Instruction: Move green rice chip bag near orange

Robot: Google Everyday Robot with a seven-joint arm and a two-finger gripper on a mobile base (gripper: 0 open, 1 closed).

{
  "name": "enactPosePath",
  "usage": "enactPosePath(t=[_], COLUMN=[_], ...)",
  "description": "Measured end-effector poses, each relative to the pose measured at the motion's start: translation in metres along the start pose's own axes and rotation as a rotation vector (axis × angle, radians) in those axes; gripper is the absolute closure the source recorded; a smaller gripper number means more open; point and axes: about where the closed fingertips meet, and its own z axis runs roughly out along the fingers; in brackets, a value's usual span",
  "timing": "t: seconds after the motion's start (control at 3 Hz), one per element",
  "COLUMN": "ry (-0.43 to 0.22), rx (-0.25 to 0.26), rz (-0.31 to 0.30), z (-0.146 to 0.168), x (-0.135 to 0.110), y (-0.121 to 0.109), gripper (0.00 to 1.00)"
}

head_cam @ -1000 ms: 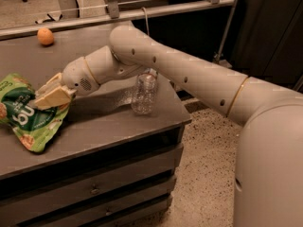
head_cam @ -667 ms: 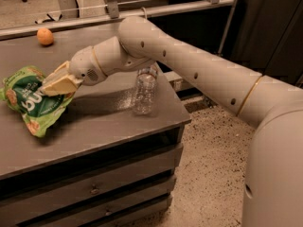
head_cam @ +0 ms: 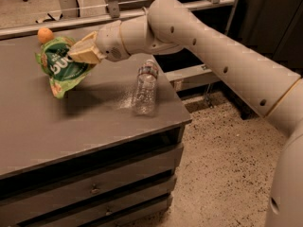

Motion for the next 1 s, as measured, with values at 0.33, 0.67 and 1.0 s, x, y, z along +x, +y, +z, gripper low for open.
enactPosePath(t=[0.33, 0.67, 1.0], ry=[0.000, 0.003, 0.016], rx=[0.000, 0.041, 0.138], rz=[0.000, -0.029, -0.078], z=[0.000, -0.007, -0.029], x=[0.000, 0.000, 0.005], y=[0.000, -0.010, -0.046], gripper=[1.00, 1.00, 1.00])
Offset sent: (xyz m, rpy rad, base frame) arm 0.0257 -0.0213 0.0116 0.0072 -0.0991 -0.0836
